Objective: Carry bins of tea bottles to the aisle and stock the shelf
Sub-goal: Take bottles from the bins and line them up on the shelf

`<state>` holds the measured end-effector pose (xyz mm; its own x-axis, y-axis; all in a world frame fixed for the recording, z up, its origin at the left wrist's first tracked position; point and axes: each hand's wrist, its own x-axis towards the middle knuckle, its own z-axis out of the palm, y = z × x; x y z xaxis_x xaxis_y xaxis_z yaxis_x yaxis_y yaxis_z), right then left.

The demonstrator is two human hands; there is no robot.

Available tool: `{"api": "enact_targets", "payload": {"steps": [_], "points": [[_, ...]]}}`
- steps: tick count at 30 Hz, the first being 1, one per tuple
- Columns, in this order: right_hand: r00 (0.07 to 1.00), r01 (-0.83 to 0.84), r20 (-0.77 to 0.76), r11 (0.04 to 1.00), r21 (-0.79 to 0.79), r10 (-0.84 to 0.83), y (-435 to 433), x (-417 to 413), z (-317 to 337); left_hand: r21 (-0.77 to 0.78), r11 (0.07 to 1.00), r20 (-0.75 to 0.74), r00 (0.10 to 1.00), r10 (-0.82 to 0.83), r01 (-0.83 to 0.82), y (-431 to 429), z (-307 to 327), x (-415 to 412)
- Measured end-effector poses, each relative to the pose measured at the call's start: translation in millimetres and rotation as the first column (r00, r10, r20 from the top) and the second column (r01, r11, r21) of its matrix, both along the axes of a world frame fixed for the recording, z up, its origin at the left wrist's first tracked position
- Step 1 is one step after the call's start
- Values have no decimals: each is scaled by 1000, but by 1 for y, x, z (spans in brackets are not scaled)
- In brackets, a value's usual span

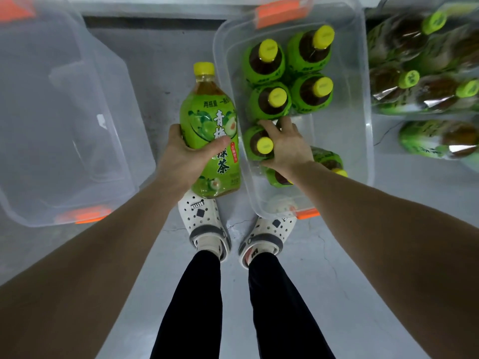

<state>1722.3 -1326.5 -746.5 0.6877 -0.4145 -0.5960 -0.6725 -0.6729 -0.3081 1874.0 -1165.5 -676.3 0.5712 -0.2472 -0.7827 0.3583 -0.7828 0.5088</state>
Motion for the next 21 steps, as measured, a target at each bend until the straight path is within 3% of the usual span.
{"api": "enact_targets", "payload": {"steps": [7, 14, 16, 18, 21], "points": [[999, -30, 22, 999, -44, 31, -10, -2, 19, 8, 1000, -15, 1000, 8, -8, 5, 13, 4], [963, 229, 115, 964, 131, -245, -28, -11, 92, 5, 1000, 11, 1000, -27, 27, -2, 66, -2], [894, 390, 137, 892, 227, -426, -38, -17, 126, -6, 999, 6, 999, -40, 40, -6, 87, -4], [780, 555, 104, 759, 341, -617, -50, -26, 157, -32, 999, -4, 999, -43, 43, -11, 112, -5], [652, 622, 70, 585, 521, -755, -66, -39, 209, -78, 995, -11, 998, -58, 57, -18, 153, -4]]}}
